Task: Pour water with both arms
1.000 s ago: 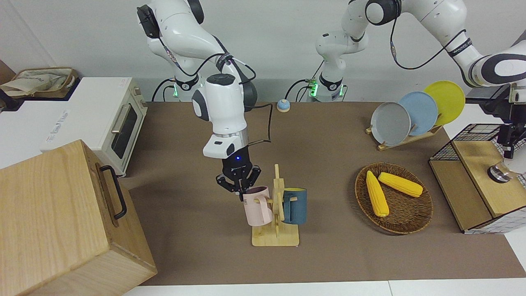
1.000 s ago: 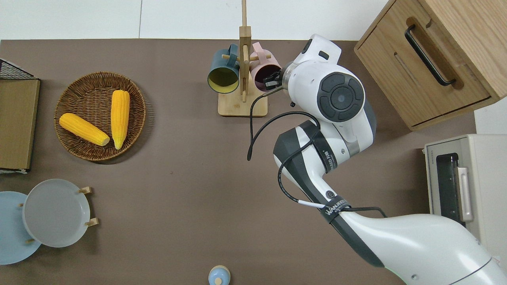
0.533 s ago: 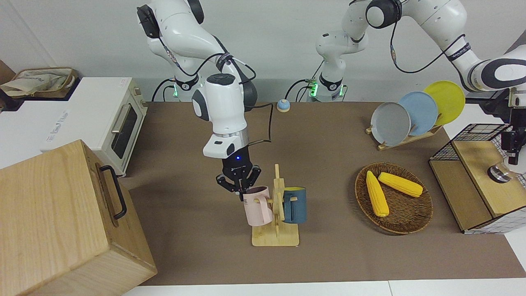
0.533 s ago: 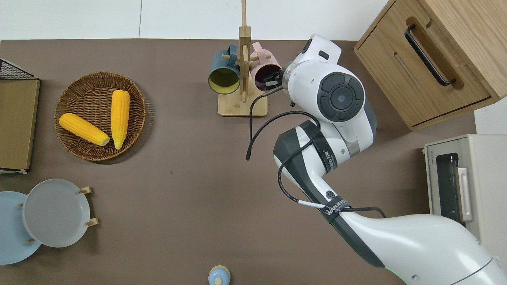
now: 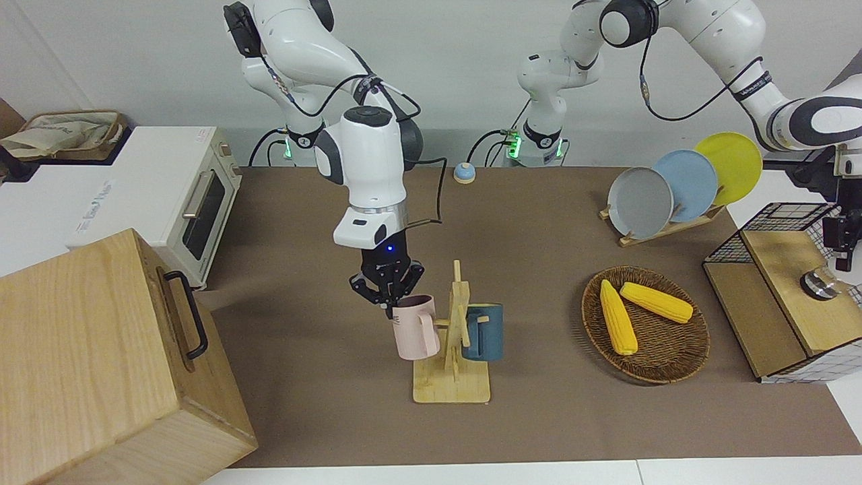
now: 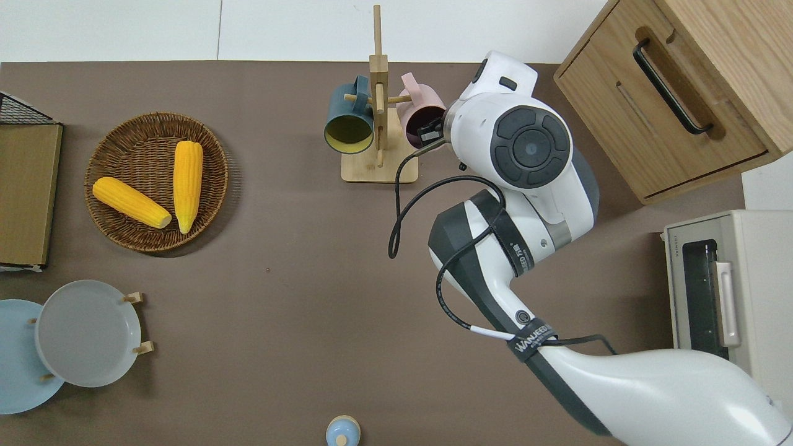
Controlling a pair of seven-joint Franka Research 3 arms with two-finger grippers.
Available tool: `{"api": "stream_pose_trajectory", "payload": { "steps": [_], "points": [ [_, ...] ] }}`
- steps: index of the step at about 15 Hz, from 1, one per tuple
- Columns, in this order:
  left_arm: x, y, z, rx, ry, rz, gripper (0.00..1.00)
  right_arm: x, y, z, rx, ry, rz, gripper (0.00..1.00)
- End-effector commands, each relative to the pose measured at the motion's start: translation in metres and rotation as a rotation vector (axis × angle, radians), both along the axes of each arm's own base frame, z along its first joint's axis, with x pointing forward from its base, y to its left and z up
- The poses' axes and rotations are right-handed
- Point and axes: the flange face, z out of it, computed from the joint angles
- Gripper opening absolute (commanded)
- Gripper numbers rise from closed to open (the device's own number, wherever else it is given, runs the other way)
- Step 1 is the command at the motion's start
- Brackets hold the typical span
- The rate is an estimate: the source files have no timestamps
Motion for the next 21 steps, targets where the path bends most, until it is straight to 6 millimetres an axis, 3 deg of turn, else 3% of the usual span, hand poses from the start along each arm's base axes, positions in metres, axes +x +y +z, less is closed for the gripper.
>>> {"api": "stream_pose_trajectory", "payload": {
  "steps": [1,4,7,11,16,19,21],
  "points": [
    [0.008,0.001,0.021,0.008,-0.045,0.013,0.0,-0.003,-0.025,0.016,-0.051,0.034,-0.008,0.0],
    [0.01,-0.004,0.034,-0.021,-0.032,0.031,0.0,-0.006,-0.045,0.026,-0.074,0.072,-0.03,0.0],
    [0.007,-0.014,0.063,-0.009,0.016,0.054,0.0,-0.006,-0.071,0.035,-0.107,0.102,-0.04,0.0],
    [0.011,-0.045,0.105,-0.04,0.077,0.059,0.0,-0.006,-0.093,0.037,-0.12,0.15,-0.057,0.0],
    [0.006,-0.111,0.163,-0.038,0.133,0.061,0.0,-0.031,-0.122,0.026,-0.083,0.421,-0.146,0.0],
    [0.0,-0.152,0.183,-0.035,0.195,0.062,0.0,-0.057,-0.117,0.007,-0.104,0.567,-0.177,0.0],
    [-0.004,-0.176,0.186,-0.034,0.213,0.068,0.0,-0.073,-0.102,-0.006,-0.059,0.65,-0.222,0.0]
  ]
}}
